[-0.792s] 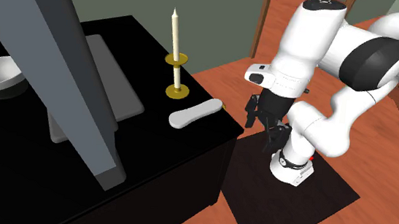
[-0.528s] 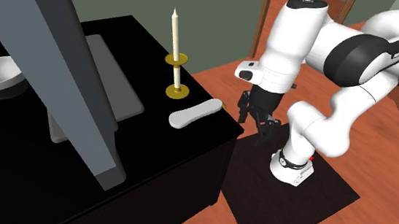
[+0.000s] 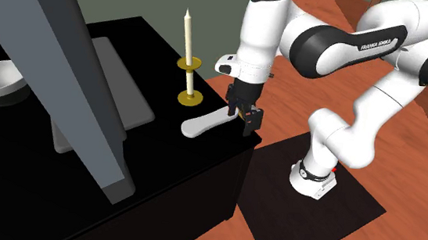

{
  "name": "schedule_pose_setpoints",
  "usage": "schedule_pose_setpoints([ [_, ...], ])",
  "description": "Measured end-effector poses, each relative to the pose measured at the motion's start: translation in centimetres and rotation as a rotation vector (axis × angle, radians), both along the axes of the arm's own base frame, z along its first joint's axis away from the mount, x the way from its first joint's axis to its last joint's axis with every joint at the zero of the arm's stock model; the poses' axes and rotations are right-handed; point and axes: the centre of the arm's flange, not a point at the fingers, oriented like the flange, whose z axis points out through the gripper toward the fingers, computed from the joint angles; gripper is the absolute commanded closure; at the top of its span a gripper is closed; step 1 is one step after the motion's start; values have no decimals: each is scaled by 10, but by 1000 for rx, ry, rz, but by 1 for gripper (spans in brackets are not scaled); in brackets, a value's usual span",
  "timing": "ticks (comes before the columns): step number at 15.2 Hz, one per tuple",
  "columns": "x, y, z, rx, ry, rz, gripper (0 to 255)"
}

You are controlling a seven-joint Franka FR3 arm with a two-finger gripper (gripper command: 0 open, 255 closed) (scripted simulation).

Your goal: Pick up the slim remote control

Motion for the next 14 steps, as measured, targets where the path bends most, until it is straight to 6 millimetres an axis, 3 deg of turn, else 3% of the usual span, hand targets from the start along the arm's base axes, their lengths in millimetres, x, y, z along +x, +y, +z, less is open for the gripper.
schedule_pose_setpoints([
  [7,46,-78,-14,-26,55,88,0],
  [10,54,-93,-23,-32,65,105,0],
  [14,56,-95,-44,-33,67,107,0],
])
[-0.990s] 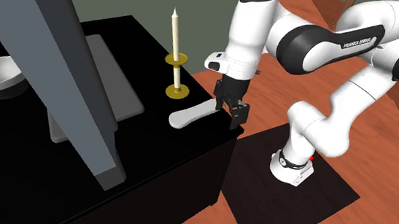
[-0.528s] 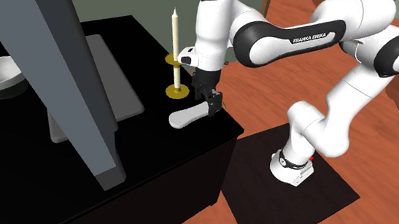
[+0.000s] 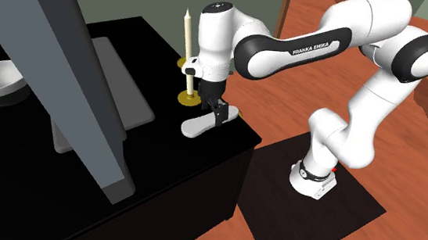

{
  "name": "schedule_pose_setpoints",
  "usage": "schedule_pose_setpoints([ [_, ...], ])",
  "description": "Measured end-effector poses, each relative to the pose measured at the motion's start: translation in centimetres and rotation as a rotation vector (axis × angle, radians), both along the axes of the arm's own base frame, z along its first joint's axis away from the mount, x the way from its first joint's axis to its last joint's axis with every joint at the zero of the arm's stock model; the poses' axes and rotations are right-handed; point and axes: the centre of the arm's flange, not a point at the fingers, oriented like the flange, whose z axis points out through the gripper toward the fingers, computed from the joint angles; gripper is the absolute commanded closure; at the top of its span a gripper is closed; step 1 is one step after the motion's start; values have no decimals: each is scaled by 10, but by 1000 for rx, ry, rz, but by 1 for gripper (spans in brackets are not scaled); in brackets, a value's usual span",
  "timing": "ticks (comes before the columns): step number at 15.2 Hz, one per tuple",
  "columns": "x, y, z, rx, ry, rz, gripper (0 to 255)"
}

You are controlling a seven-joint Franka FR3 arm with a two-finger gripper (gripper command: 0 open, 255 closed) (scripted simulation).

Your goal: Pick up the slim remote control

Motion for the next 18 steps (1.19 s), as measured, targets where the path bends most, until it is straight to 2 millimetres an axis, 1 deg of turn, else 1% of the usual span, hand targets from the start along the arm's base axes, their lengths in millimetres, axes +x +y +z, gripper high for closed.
schedule_pose_setpoints([
  [2,1,0,-9,0,0,0,0],
  [3,0,0,-11,0,0,0,255],
  [13,0,0,-12,-1,-2,1,255],
  [16,0,-1,-3,0,0,0,255],
  [18,0,-1,7,0,0,0,255],
])
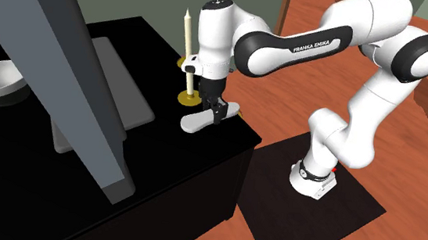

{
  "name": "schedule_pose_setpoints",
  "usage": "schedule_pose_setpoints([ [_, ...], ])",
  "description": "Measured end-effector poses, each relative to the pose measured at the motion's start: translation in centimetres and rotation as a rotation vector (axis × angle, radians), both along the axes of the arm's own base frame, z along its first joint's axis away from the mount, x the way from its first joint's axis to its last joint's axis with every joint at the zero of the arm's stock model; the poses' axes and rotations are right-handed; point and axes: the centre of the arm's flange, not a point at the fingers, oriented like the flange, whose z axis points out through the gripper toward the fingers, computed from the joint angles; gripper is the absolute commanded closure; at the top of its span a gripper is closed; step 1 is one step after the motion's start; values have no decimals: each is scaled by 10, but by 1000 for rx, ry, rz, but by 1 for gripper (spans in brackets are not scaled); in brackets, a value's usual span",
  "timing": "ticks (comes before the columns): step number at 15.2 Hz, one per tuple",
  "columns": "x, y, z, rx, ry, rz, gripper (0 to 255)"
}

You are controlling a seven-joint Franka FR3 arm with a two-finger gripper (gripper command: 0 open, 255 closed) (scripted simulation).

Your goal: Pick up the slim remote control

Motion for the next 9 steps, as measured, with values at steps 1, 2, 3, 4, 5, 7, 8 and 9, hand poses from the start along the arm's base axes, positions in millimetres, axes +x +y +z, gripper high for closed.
schedule_pose_setpoints([
  [1,1,1,6,0,0,0,255],
  [2,0,2,11,0,0,0,255],
  [3,0,1,16,0,0,0,255],
  [4,0,1,22,0,0,0,255],
  [5,0,0,26,0,0,0,255],
  [7,0,0,37,0,0,0,255],
  [8,0,0,42,0,0,0,255],
  [9,0,-2,47,0,0,0,255],
])
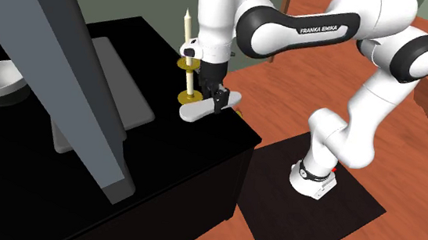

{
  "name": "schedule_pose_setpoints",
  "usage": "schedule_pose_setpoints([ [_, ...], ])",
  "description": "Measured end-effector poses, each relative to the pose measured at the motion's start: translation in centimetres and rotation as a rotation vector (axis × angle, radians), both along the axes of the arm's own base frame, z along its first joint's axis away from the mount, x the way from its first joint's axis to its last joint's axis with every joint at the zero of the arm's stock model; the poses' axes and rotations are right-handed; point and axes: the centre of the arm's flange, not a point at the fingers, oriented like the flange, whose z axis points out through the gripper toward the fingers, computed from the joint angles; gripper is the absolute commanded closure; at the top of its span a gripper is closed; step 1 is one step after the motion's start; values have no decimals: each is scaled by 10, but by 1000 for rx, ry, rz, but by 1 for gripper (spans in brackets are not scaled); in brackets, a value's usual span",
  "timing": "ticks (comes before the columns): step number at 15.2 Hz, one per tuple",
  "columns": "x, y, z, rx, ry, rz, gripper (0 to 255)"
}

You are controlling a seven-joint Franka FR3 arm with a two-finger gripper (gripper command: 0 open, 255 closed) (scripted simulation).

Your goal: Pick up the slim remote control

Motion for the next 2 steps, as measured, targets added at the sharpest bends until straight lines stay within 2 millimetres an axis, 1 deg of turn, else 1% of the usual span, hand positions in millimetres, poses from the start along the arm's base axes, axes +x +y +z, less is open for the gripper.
schedule_pose_setpoints([
  [1,0,1,7,0,0,0,255],
  [2,0,2,9,0,0,0,255],
])
